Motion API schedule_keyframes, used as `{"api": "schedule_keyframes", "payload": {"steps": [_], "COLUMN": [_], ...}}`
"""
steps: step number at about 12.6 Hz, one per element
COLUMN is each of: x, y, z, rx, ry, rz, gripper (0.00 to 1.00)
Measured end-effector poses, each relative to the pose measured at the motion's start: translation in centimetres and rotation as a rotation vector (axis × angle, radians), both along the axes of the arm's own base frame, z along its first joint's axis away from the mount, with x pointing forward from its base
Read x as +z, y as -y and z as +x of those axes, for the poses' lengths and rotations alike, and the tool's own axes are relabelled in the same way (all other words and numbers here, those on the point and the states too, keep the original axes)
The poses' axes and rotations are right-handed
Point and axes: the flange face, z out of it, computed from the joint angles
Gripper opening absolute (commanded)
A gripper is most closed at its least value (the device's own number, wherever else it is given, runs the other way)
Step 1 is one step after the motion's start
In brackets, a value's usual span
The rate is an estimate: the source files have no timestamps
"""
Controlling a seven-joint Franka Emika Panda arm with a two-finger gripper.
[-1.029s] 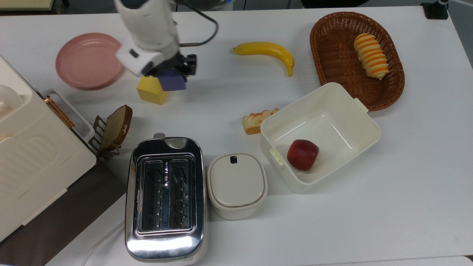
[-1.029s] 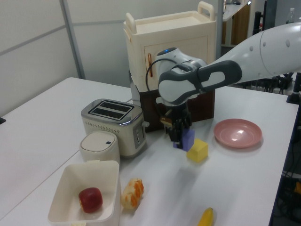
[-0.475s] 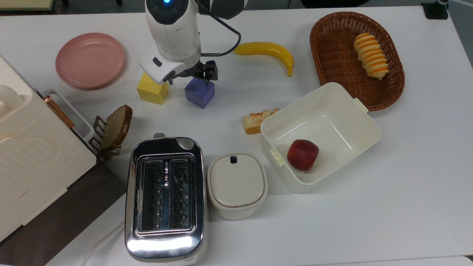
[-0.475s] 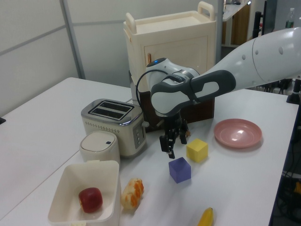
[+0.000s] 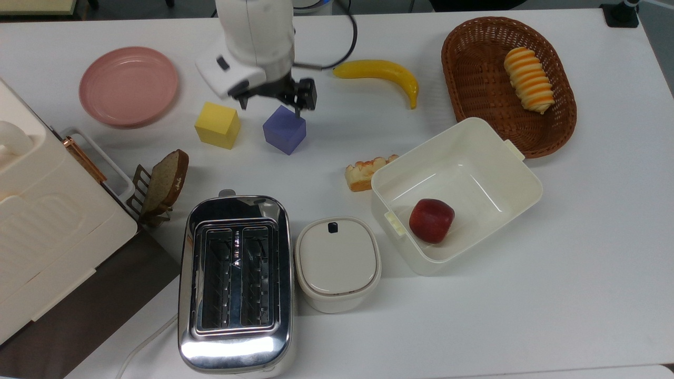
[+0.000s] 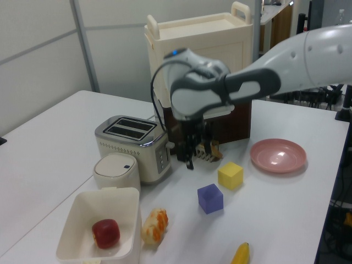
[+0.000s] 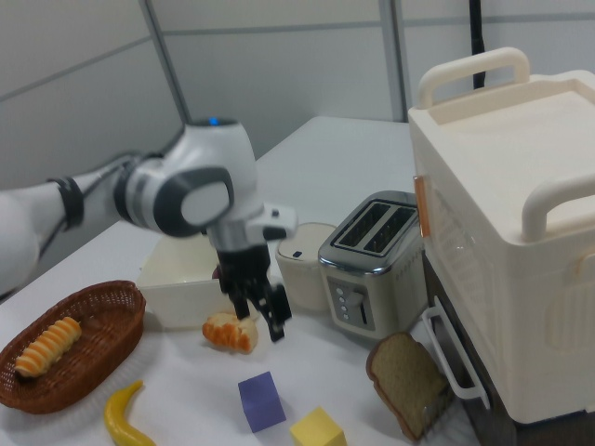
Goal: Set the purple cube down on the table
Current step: 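Raise the open gripper away from the purple cube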
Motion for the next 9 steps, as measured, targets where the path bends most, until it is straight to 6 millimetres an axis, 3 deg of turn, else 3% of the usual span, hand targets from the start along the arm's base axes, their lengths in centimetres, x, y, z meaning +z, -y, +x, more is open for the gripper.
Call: {"api": "schedule_keyframes", "payload": {"steps": [2,5,9], "x": [3.8,8.6,10.5], "y": [0.7,3.4,6.4], "z": [-0.4,-1.9,-3.3], "rx": [-0.018,-0.061,-0.112], "ry": [0.046,0.112,0.125], "rz": [0.015,0.031,0.040], "gripper": [1.00,1.00,1.00]}}
